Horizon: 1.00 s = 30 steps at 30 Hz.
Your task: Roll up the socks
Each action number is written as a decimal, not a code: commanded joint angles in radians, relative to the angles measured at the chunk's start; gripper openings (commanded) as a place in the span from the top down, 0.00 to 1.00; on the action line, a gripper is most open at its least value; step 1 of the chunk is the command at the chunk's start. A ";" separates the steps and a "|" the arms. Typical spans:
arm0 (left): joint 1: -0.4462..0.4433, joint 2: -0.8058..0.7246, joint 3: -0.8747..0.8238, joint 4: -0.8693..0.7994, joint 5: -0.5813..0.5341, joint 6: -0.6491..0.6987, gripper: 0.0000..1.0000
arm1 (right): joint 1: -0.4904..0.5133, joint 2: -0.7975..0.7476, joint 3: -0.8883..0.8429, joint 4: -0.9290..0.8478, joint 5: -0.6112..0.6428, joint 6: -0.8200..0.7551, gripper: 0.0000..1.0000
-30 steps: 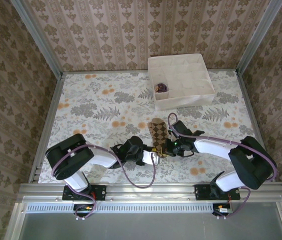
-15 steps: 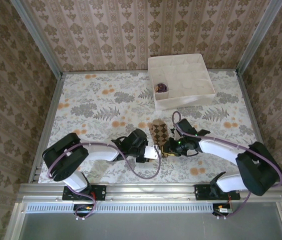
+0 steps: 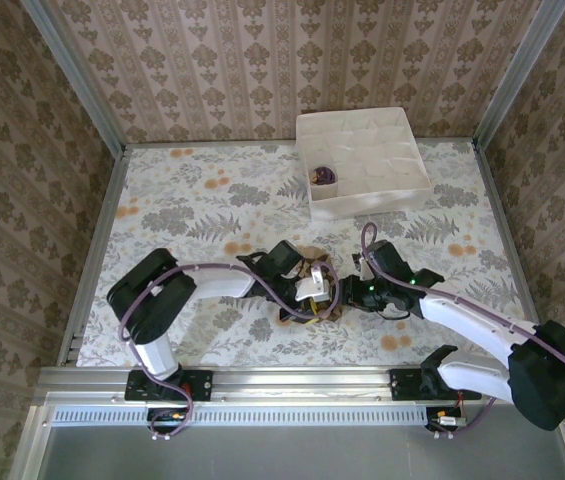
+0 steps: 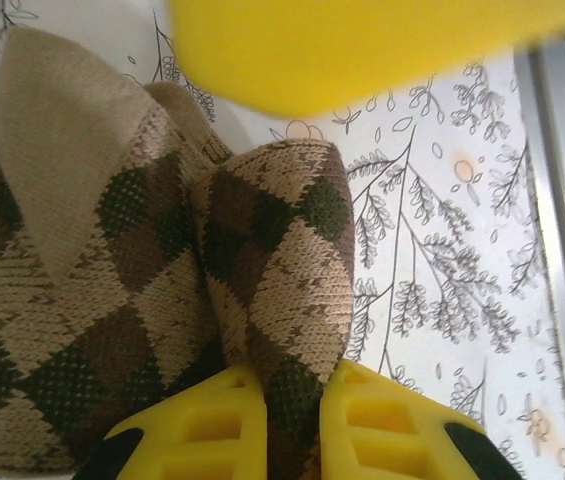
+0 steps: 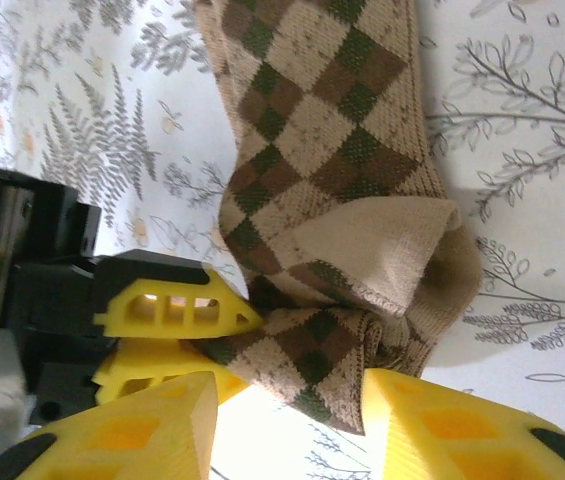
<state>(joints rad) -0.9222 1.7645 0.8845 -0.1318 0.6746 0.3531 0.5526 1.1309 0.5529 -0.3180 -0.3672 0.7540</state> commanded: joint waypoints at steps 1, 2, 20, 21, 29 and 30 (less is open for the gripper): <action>0.022 0.048 0.044 -0.120 0.118 -0.090 1.00 | -0.003 0.023 -0.010 0.021 -0.005 -0.013 0.54; 0.027 0.061 0.053 -0.120 0.128 -0.110 1.00 | -0.002 0.030 -0.007 0.018 -0.005 -0.016 0.53; 0.090 0.151 0.079 -0.015 0.293 -0.267 1.00 | 0.030 0.145 0.005 0.028 0.020 0.015 0.55; 0.092 0.151 0.076 -0.008 0.300 -0.270 1.00 | 0.032 0.150 0.007 0.031 0.018 0.015 0.55; 0.108 0.180 0.083 0.021 0.313 -0.289 0.99 | 0.056 0.210 0.020 0.062 -0.022 0.014 0.61; 0.108 0.180 0.079 0.036 0.309 -0.294 0.99 | 0.060 0.215 0.019 0.070 -0.026 0.016 0.64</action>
<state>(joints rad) -0.8230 1.9255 0.9588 -0.1268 0.9733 0.0830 0.5957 1.3209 0.5541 -0.2565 -0.3717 0.7609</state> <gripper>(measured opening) 0.124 0.380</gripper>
